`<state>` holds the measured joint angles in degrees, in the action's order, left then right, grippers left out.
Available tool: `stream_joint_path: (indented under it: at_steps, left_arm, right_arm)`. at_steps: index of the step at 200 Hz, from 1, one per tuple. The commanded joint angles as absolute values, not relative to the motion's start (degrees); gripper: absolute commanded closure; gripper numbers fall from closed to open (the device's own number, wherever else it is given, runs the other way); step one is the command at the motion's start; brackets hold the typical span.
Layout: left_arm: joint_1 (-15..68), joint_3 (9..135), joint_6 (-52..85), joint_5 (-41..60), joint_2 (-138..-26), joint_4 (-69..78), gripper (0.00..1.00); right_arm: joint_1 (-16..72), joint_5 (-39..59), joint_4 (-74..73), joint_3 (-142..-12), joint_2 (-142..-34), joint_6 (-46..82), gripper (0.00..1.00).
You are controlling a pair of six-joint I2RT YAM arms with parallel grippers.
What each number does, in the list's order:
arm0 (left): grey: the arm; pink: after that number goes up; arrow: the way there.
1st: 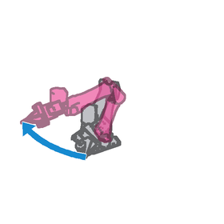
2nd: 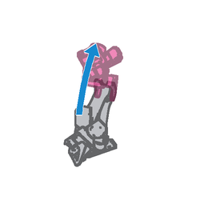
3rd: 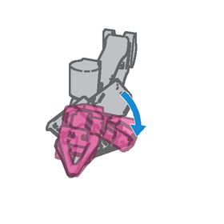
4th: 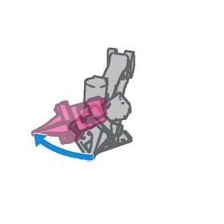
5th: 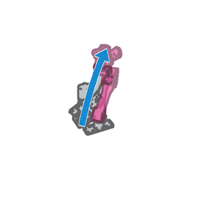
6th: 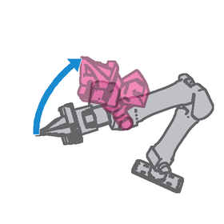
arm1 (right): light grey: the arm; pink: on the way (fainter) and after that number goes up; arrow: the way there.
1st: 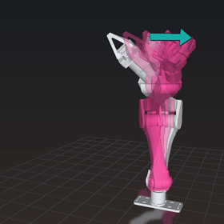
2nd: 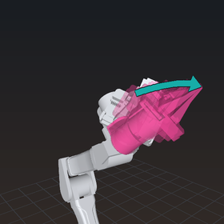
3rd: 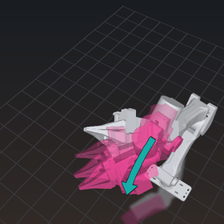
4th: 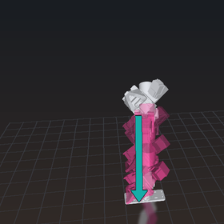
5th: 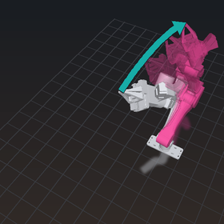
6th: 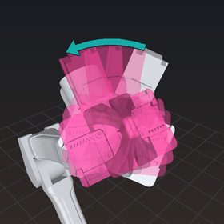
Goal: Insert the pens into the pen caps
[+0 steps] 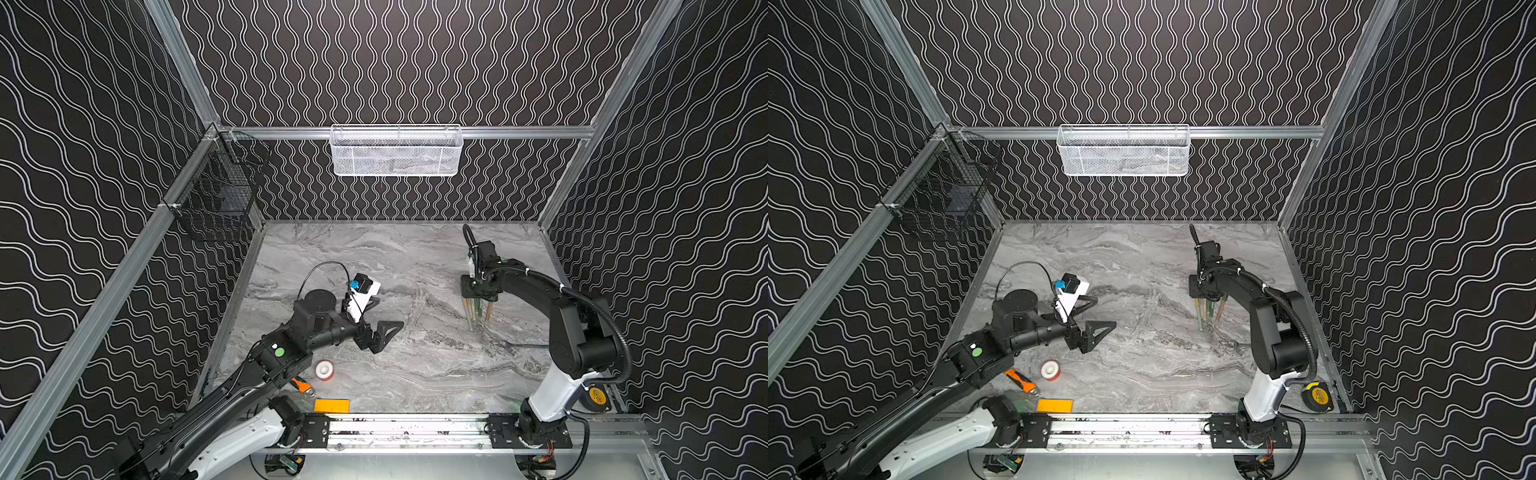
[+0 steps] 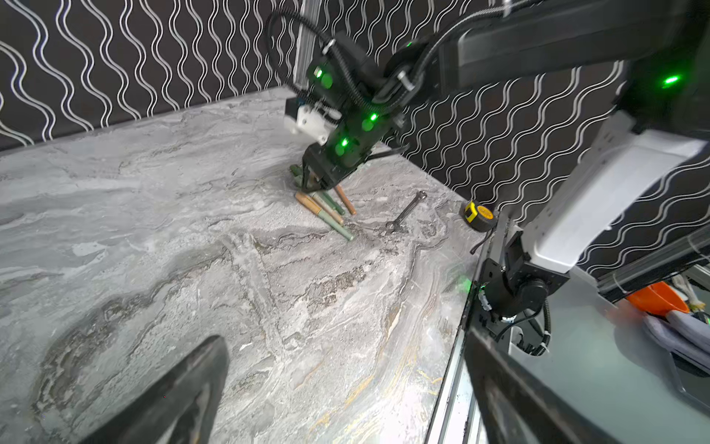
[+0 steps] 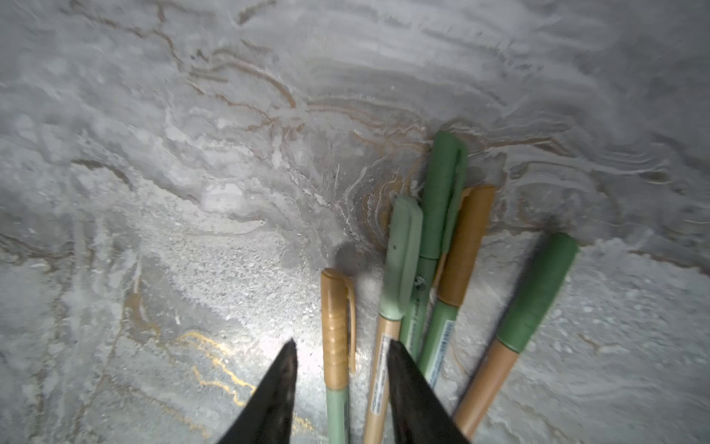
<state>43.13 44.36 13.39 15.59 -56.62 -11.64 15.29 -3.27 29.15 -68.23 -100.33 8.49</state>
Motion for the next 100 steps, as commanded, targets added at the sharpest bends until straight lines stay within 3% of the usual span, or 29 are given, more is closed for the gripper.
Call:
stream_joint_path:
  at_steps: [1,26,44,53,100]
  left_arm:
    - [43.2,43.7,14.3,10.0,-58.2,-10.7,0.01]
    - [43.1,43.7,17.9,-8.9,-60.8,-14.4,0.01]
    - [43.0,43.9,18.4,-20.5,-62.0,-16.9,0.01]
    - [43.1,43.6,16.8,-24.2,-62.2,-16.6,0.01]
    - [42.8,38.9,4.5,-38.8,-62.1,-6.3,0.01]
  right_arm:
    - [15.3,-4.4,28.4,-67.6,-97.1,8.6,0.51]
    - [15.3,-4.9,23.4,-64.0,-91.7,7.1,0.39]
    - [15.3,-8.1,17.3,-59.8,-88.0,6.3,0.11]
    - [15.3,-9.8,14.2,-57.8,-86.7,5.7,0.02]
    - [14.1,-21.6,-0.5,-49.5,-85.3,1.8,0.0]
